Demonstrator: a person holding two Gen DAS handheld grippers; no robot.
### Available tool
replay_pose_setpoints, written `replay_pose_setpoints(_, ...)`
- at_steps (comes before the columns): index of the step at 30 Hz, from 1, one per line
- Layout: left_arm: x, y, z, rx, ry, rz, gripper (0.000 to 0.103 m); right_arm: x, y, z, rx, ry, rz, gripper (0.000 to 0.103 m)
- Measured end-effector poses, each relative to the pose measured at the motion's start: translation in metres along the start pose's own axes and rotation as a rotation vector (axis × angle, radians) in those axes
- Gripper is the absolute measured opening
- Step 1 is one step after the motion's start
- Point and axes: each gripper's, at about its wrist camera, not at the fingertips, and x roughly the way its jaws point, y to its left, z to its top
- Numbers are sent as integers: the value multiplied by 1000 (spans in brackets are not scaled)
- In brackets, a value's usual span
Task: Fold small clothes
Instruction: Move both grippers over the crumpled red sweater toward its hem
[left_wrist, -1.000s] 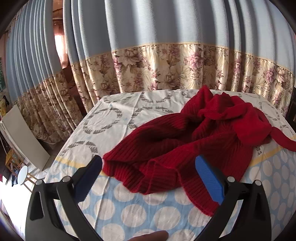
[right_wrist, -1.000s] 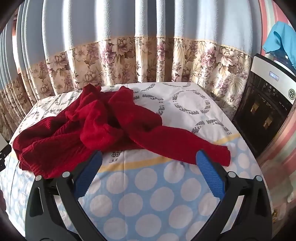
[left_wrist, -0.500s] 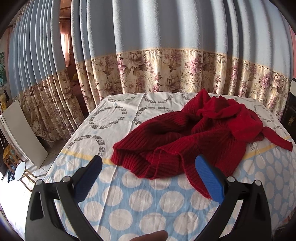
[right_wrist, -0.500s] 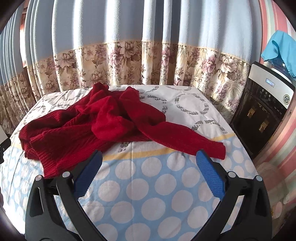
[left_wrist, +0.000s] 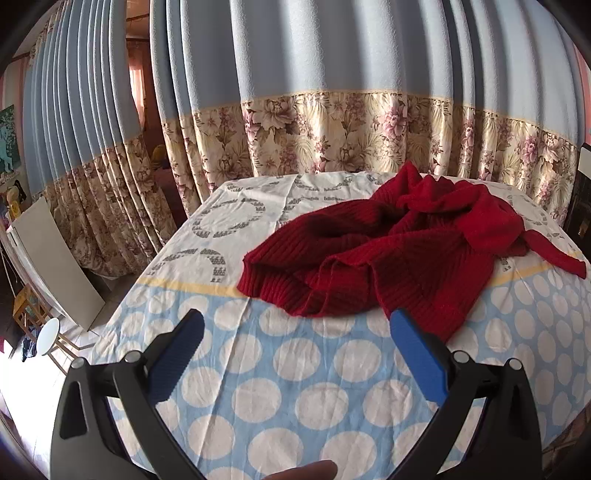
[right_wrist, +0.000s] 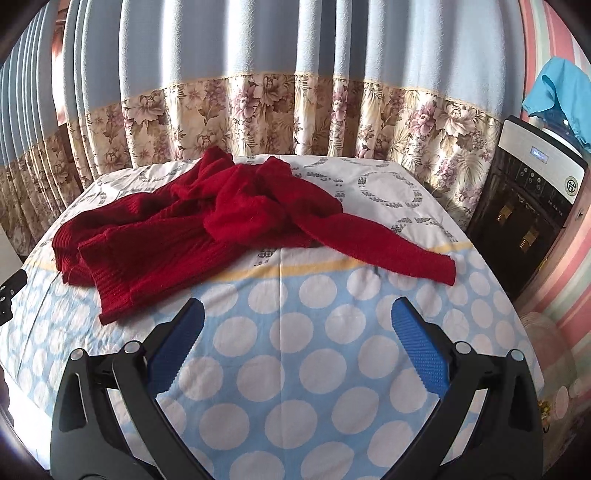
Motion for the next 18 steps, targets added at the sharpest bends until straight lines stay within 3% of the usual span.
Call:
replay_pose_setpoints(6,-8,-1,1,-6,-17,5,101,-7,-1,-3,13,-27,22,100)
replay_pose_setpoints(18,13,-2,-1,-35,23,-15,101,-1,13,-2,-35,-41,65,100)
